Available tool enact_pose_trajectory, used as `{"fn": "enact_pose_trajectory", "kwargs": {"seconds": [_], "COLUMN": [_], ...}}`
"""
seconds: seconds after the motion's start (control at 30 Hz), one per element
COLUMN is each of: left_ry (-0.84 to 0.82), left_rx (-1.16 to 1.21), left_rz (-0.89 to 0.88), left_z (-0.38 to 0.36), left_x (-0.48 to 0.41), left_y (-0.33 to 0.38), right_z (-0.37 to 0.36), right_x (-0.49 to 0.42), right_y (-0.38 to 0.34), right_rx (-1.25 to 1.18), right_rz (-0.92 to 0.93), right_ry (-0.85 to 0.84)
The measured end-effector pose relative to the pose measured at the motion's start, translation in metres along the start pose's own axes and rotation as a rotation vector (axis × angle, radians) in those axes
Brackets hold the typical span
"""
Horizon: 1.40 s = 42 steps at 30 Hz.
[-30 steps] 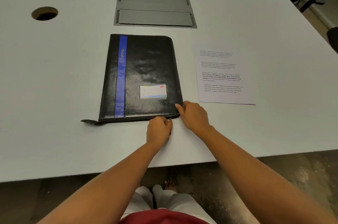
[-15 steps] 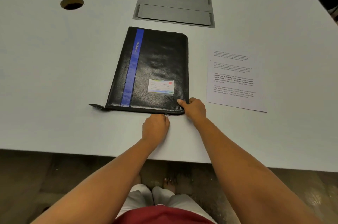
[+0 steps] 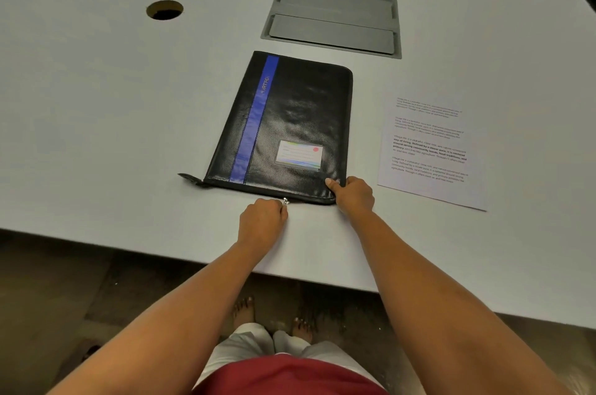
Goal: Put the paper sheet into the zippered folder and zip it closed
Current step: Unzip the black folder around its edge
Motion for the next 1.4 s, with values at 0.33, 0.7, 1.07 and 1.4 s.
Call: {"fn": "enact_pose_trajectory", "kwargs": {"seconds": [0.33, 0.7, 1.07, 1.4], "left_ry": [-0.008, 0.001, 0.008, 0.057], "left_rx": [-0.041, -0.053, -0.037, 0.009], "left_rz": [0.022, 0.028, 0.068, 0.127], "left_z": [0.003, 0.007, 0.005, 0.004], "left_x": [0.001, 0.003, 0.003, 0.003], "left_y": [-0.003, -0.005, -0.010, -0.006], "right_z": [-0.001, -0.003, -0.003, 0.007], "right_x": [0.000, 0.000, -0.001, 0.037], "right_y": [0.000, 0.000, 0.000, -0.024], "right_rx": [0.014, -0.017, -0.022, 0.193], "right_rz": [0.009, -0.011, 0.000, 0.489], "right_ry": [0.016, 0.001, 0.015, 0.304]}}
Point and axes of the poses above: each hand's wrist, its own x-axis away from the middle knuckle, its own z-axis out of the back of the hand, y = z × x, the point moved 6 cm from there along -x, towards the middle knuckle, and after that the axes turned 13 degrees about -z, right-handed, at the moved point
